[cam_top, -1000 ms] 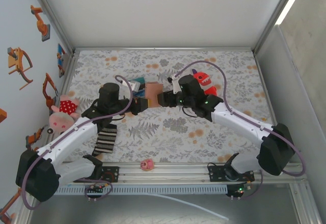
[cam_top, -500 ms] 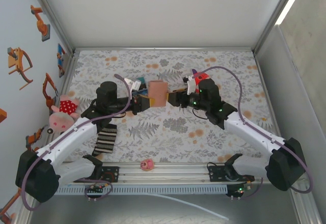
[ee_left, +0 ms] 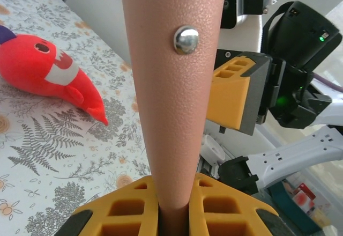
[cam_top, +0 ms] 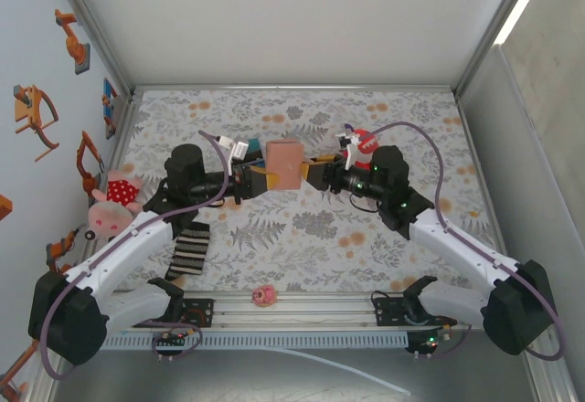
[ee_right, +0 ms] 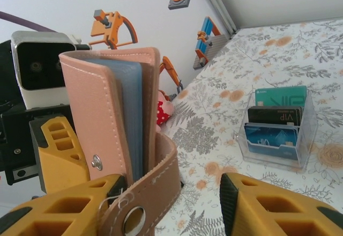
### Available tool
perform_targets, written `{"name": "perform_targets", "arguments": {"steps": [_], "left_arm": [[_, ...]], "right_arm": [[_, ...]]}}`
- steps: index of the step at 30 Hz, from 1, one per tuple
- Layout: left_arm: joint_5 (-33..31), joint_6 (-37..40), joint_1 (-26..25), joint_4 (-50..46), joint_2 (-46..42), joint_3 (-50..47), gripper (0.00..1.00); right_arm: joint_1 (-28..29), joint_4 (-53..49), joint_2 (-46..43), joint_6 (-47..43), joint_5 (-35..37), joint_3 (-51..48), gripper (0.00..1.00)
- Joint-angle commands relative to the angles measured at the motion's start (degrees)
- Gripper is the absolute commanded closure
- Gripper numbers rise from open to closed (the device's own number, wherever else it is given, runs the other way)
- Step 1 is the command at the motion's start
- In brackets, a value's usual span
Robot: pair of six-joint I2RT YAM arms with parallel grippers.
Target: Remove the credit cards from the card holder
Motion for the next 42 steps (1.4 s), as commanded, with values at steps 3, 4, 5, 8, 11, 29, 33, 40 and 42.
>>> {"name": "perform_targets", "arguments": {"steps": [3,4,5,8,11,29,33,40,42], "left_arm": [[3.2,-0.8,0.8,2.9,-1.8,-0.4,1.00],[3.5,-0.9,0.9,3.1,-1.7,-0.4,1.00],[3.8,-1.1,0.8,3.4,-1.5,-0.4,1.00],[4.5,-2.1,0.7,4.7,-1.0,-0.7,1.00],[4.9,-3.4,0.8,6.5,-0.2,-0.7,1.00],[7.5,-6.7,0.3,15.1,0.0,-1.7,1.00],[7.5,-7.3,0.3,15.6,-0.3,-2.0,1.00],[7.5,-8.6,0.3,17.8,-0.2,-2.5,1.00],[7.5,-9.0,0.1,18.6,-0.2,-2.7,1.00]], "right_arm": [[-1.5,5.2,-1.8,2.9,-2.0,-1.4,0.52],[-1.6,5.5,-1.6,3.1,-2.2,-1.4,0.52],[-1.6,5.9,-1.4,3.3,-2.5,-1.3,0.52],[-1.6,9.0,-0.2,5.1,-4.6,-1.5,0.52],[-1.6,13.4,1.6,7.4,-6.8,-1.6,0.52],[-1.6,23.5,5.2,13.3,-12.5,-3.3,0.62],[-1.6,23.7,4.4,13.4,-12.1,-4.2,0.63],[-1.6,24.7,4.5,14.3,-13.2,-4.3,0.65],[-1.6,24.7,4.3,14.1,-13.3,-4.5,0.65]]}}
